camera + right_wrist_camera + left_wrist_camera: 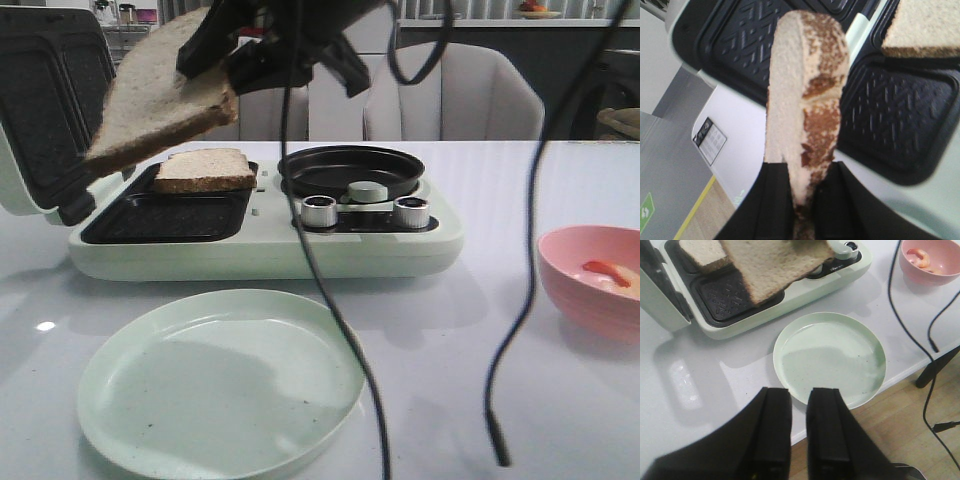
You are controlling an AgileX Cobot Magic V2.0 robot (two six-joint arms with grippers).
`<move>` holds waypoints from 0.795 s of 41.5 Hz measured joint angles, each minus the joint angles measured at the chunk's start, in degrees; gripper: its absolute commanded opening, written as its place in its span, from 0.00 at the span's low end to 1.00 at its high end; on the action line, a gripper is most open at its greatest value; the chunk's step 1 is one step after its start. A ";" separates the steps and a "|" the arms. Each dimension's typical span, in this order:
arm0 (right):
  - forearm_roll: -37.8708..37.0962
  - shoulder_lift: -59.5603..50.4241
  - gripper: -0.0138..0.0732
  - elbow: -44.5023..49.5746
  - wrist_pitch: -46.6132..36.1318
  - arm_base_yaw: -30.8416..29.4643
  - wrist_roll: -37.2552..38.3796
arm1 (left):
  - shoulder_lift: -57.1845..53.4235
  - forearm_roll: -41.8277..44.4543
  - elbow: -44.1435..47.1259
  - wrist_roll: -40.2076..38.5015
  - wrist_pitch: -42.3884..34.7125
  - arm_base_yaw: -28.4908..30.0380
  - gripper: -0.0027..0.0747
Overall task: Make breakfast with bread and shrimp
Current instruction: 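Carry the bread slice onto the near waffle plate and release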
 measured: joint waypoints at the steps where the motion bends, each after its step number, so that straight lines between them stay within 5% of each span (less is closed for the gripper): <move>1: 0.13 1.94 0.24 -1.69 -0.22 0.14 0.00 | 0.00 0.00 0.00 0.00 0.00 0.00 0.27; 7: 0.98 11.06 0.33 -9.18 -0.37 0.28 0.00 | 0.00 0.00 0.00 0.00 0.00 0.00 0.27; 15: 1.11 18.08 0.76 -14.82 -0.46 0.28 -0.10 | 0.00 0.00 0.00 0.00 0.00 0.00 0.27; 33: -8.98 14.63 0.78 -15.43 -0.93 -1.15 2.17 | 0.00 0.12 0.00 0.00 0.00 0.00 0.27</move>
